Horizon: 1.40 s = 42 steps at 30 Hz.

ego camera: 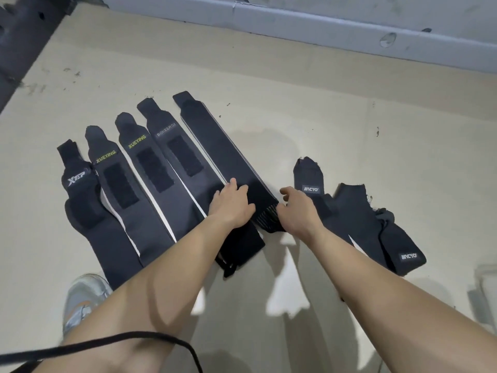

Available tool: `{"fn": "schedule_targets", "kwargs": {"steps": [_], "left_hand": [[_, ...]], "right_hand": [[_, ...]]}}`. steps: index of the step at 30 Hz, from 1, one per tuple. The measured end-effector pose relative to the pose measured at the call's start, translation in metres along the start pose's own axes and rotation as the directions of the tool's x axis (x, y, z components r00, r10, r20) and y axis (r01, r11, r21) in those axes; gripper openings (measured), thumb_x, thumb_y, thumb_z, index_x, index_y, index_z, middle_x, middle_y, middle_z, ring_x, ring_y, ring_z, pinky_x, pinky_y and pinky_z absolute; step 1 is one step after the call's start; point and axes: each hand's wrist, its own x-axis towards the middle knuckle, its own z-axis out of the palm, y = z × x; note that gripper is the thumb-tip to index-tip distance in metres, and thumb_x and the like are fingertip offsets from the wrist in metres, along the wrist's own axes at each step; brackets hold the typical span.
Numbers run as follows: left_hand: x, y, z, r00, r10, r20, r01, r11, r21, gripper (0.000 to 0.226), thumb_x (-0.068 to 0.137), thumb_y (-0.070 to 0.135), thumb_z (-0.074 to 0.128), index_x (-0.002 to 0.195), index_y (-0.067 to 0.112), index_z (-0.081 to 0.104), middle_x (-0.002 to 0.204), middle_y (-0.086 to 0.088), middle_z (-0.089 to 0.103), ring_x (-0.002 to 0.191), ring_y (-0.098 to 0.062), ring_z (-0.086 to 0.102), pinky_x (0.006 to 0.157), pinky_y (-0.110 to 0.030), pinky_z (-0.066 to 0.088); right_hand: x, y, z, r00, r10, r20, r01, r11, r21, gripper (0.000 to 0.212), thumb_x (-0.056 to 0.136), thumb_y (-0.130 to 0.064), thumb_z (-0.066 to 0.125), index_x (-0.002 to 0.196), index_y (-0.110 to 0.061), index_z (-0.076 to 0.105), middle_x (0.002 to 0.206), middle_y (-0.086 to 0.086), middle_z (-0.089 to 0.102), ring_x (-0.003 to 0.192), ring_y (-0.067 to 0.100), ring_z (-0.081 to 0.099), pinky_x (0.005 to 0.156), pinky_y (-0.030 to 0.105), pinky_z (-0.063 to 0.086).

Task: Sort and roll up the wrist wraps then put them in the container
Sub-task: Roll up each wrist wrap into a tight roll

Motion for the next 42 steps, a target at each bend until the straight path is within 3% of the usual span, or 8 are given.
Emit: {"fn": "schedule_targets", "kwargs": {"steps": [8, 11, 14, 22, 27, 32, 36, 42], "left_hand": [[-0.023, 0.067, 0.023, 0.996, -0.079, 0.047, 0.091, 0.797, -0.597, 0.027, 0.099, 0.030, 0.057, 0.125, 0.024, 0.061, 0.126, 0.003, 0.064, 0.108, -0.017, 0.059, 0.092, -0.032, 0.049], [-0.021, 0.089, 0.030, 0.990, -0.132, 0.038, 0.123, 0.722, -0.681, 0.027, 0.099, 0.027, 0.054, 0.125, 0.023, 0.060, 0.121, 0.003, 0.063, 0.088, -0.010, 0.059, 0.071, -0.023, 0.045], [-0.015, 0.110, 0.042, 0.977, -0.182, 0.115, 0.203, 0.603, -0.771, 0.025, 0.099, 0.034, 0.056, 0.118, 0.018, 0.060, 0.110, -0.006, 0.067, 0.098, -0.026, 0.064, 0.088, -0.034, 0.054], [-0.017, 0.125, 0.055, 0.891, -0.273, 0.362, 0.438, 0.309, -0.844, 0.042, 0.095, 0.049, 0.064, 0.096, 0.007, 0.064, 0.063, -0.006, 0.055, 0.051, -0.021, 0.047, 0.050, -0.026, 0.036], [-0.028, 0.124, 0.067, 0.918, -0.183, 0.352, 0.388, 0.231, -0.892, 0.017, 0.091, 0.028, 0.075, 0.098, 0.012, 0.071, 0.088, -0.006, 0.074, 0.068, -0.016, 0.065, 0.057, -0.023, 0.048], [-0.029, 0.124, 0.062, 0.959, -0.050, 0.280, 0.269, -0.161, -0.950, 0.029, 0.096, 0.013, 0.069, 0.122, 0.002, 0.067, 0.115, -0.016, 0.075, 0.106, -0.029, 0.073, 0.095, -0.040, 0.058], [-0.032, 0.122, 0.045, 0.978, -0.111, 0.178, 0.163, -0.138, -0.977, 0.028, 0.097, 0.022, 0.070, 0.122, 0.008, 0.069, 0.113, -0.010, 0.077, 0.107, -0.027, 0.073, 0.095, -0.041, 0.058], [-0.058, 0.110, 0.013, 0.996, -0.034, 0.086, 0.087, 0.036, -0.996, 0.010, 0.099, 0.023, 0.067, 0.103, 0.014, 0.070, 0.101, -0.007, 0.077, 0.097, -0.026, 0.074, 0.085, -0.042, 0.060]], "right_hand": [[-0.028, 0.060, -0.072, 0.929, 0.068, -0.364, -0.006, 0.986, 0.169, 0.025, 0.101, -0.013, 0.048, 0.117, -0.014, 0.067, 0.113, -0.001, 0.069, 0.107, 0.019, 0.062, 0.087, 0.025, 0.041], [-0.024, 0.088, -0.087, 0.964, 0.166, -0.208, -0.121, 0.969, 0.214, 0.030, 0.101, -0.021, 0.052, 0.128, -0.018, 0.065, 0.123, -0.003, 0.068, 0.118, 0.019, 0.061, 0.105, 0.032, 0.044], [-0.020, 0.107, -0.079, 0.989, 0.138, -0.058, -0.119, 0.961, 0.248, 0.015, 0.097, -0.036, 0.062, 0.109, -0.031, 0.068, 0.112, -0.013, 0.070, 0.115, 0.016, 0.063, 0.110, 0.036, 0.043], [-0.029, 0.113, -0.058, 0.985, 0.006, -0.171, 0.016, 0.992, 0.127, 0.055, 0.090, -0.059, 0.063, 0.065, -0.018, 0.036, 0.058, -0.004, 0.036, 0.055, 0.015, 0.032, 0.057, 0.036, 0.030], [-0.045, 0.122, -0.063, 0.998, -0.018, 0.067, -0.019, 0.856, 0.516, 0.010, 0.097, -0.020, 0.068, 0.104, -0.020, 0.076, 0.086, -0.002, 0.079, 0.083, 0.014, 0.075, 0.086, 0.036, 0.058], [-0.067, 0.131, -0.072, 0.959, -0.061, 0.278, -0.150, 0.722, 0.675, 0.020, 0.103, -0.005, 0.058, 0.117, -0.008, 0.072, 0.105, 0.009, 0.078, 0.097, 0.023, 0.076, 0.079, 0.030, 0.059], [-0.071, 0.145, -0.066, 0.928, 0.046, 0.371, -0.209, 0.886, 0.415, 0.052, 0.083, -0.043, 0.075, 0.086, 0.005, 0.057, 0.083, 0.012, 0.065, 0.075, 0.029, 0.060, 0.078, 0.040, 0.049], [-0.085, 0.141, -0.073, 0.873, 0.081, 0.481, -0.195, 0.962, 0.192, 0.024, 0.088, -0.034, 0.079, 0.083, -0.014, 0.067, 0.082, -0.008, 0.065, 0.078, 0.014, 0.061, 0.081, 0.022, 0.045]]}}
